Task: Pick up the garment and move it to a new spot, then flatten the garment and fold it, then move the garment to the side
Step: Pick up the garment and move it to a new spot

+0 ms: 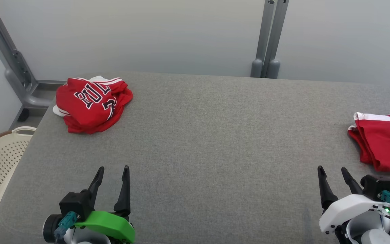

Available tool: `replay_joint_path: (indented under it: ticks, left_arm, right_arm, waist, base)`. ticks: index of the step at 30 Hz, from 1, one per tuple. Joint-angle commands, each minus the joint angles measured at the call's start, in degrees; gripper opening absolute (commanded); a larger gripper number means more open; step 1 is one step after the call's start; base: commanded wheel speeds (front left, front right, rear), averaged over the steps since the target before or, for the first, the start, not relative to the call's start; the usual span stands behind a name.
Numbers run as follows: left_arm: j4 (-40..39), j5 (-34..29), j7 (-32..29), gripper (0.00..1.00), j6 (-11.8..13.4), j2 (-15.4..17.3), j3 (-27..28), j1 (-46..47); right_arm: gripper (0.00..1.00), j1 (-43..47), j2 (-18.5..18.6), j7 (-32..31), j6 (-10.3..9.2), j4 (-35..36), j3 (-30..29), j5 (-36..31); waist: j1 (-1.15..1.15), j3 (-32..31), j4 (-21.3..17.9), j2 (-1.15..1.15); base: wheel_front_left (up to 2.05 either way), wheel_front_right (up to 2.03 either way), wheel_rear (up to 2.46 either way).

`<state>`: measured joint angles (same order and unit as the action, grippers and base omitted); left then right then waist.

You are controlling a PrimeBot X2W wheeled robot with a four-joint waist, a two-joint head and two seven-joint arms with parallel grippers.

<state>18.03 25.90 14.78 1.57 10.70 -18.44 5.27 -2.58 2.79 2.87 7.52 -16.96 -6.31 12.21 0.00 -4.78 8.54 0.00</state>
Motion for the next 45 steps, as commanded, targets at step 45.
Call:
replay_joint_path:
  ticks: [45]
  left_arm:
    - [0.76, 2.63, -8.72, 1.0, -0.02, 2.01, -1.13, 6.08]
  right_arm:
    - [1.0, -1.54, 0.24, 2.1, -0.06, 1.23, 6.64, -0.1]
  waist:
    - [0.0, 2.29, 19.89, 0.0]
  base:
    - [0.0, 0.0, 0.0]
